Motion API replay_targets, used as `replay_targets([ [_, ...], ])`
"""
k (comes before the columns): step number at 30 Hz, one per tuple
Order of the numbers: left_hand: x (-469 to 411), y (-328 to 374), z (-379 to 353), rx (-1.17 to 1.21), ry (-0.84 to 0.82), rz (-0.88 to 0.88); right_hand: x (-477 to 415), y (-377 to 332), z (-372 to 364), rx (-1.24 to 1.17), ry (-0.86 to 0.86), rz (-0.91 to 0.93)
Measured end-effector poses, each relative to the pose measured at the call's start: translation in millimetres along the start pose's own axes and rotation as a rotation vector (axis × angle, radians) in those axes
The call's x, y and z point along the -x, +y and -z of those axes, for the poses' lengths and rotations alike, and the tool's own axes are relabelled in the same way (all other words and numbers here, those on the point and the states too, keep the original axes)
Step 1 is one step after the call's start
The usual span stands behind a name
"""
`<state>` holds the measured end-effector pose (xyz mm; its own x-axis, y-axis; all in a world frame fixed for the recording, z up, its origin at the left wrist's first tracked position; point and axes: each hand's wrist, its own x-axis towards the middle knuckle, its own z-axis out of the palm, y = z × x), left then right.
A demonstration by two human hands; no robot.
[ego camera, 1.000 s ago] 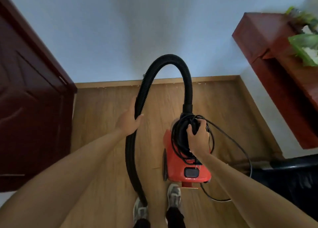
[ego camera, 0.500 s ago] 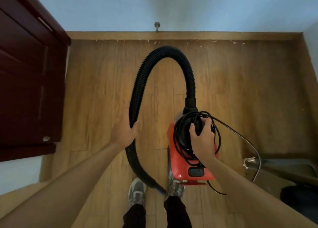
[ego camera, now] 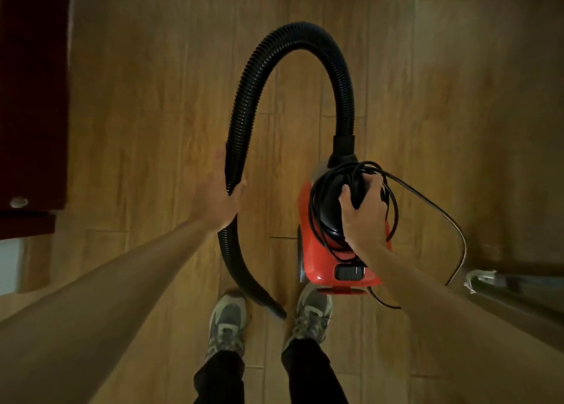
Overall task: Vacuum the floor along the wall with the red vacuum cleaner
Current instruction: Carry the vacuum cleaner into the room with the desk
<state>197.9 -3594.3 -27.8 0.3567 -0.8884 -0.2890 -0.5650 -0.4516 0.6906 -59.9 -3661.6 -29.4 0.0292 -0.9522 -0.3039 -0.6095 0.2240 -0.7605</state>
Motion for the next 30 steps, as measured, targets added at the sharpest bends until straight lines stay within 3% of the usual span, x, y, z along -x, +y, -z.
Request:
replay_targets([
  [16,-52.9,-27.3,-66.2,-0.014,-0.012,0.04,-50.9,53.0,-43.8,-0.048,0.052,0.061],
  [30,-71.1,-42.6,-77.1,-0.028,0.111,0.191,-63.7,67.4,-48.7,-0.003,-0.015,0.08],
])
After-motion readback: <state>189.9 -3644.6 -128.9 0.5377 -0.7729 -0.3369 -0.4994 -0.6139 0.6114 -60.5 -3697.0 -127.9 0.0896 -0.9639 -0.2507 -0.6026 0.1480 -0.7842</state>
